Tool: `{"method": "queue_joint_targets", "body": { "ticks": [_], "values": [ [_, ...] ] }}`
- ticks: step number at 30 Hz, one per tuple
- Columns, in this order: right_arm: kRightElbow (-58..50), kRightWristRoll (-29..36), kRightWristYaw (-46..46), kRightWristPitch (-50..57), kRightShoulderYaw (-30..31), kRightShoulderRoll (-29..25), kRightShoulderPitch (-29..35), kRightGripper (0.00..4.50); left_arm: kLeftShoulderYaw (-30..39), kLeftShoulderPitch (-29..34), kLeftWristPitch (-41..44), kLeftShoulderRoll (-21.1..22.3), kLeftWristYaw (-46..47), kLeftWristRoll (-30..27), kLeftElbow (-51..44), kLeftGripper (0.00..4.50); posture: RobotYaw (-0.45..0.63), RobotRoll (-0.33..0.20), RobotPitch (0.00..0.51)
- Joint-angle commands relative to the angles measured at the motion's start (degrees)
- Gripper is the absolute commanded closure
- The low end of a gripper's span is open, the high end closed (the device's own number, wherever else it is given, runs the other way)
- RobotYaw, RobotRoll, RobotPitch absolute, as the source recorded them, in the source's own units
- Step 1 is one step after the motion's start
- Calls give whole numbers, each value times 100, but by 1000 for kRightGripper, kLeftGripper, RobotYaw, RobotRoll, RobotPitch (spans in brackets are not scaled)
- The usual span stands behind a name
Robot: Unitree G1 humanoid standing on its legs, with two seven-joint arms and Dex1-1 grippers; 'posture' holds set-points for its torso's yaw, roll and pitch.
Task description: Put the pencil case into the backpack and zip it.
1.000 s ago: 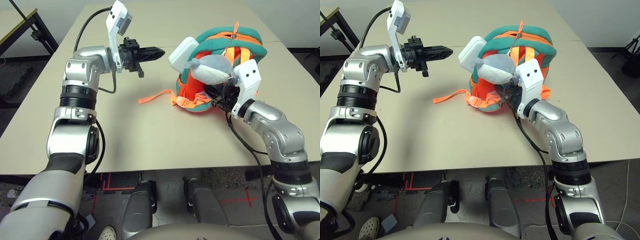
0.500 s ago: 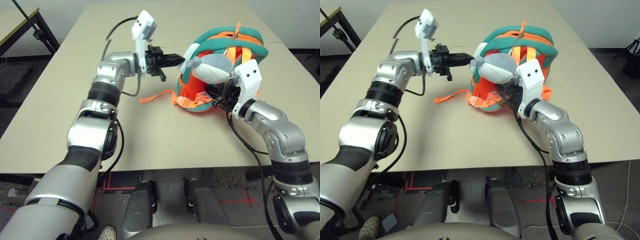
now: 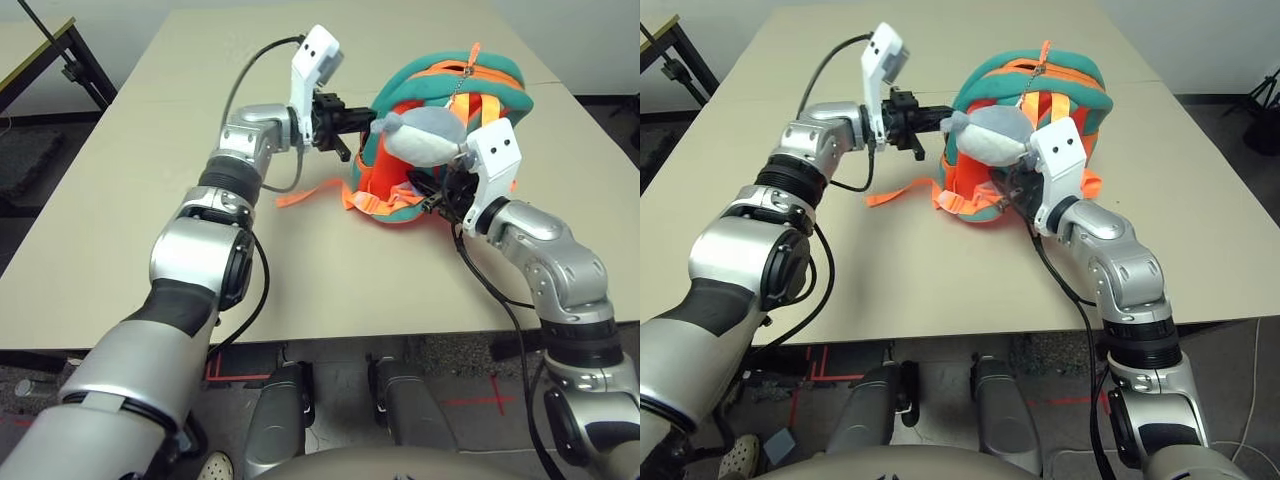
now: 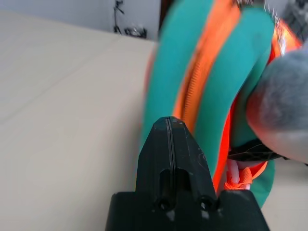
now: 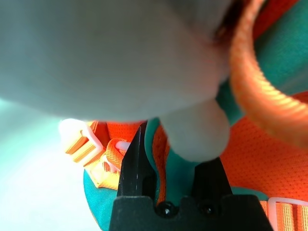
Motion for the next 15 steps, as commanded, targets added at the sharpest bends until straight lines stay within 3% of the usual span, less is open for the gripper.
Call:
{"method": "queue_joint_targets", "body": {
  "ticks": [1, 3, 9, 13, 15],
  "values": [
    [179, -44, 102, 42, 240, 64, 45, 4037, 182, 209, 665, 263, -39, -360, -1040, 4321, -104, 0, 127],
    [221, -56, 116, 15, 250, 79, 22, 4037, 258, 316, 1051, 391, 17, -560, -1610, 3939, -96, 0, 127],
    [318, -93, 174, -44, 256, 91, -14, 4037, 149, 773, 2139, 724, -43, -1086, -3410, 1676, -90, 0, 128],
    [341, -116, 195, -62, 265, 103, -21, 4037, -237, 1007, 2524, 921, -92, -1141, -4188, 104, -91, 0, 127],
    [350, -118, 202, -70, 263, 101, -23, 4037, -404, 1075, 2634, 976, -134, -1181, -4426, 0, -94, 0, 126]
  ]
}}
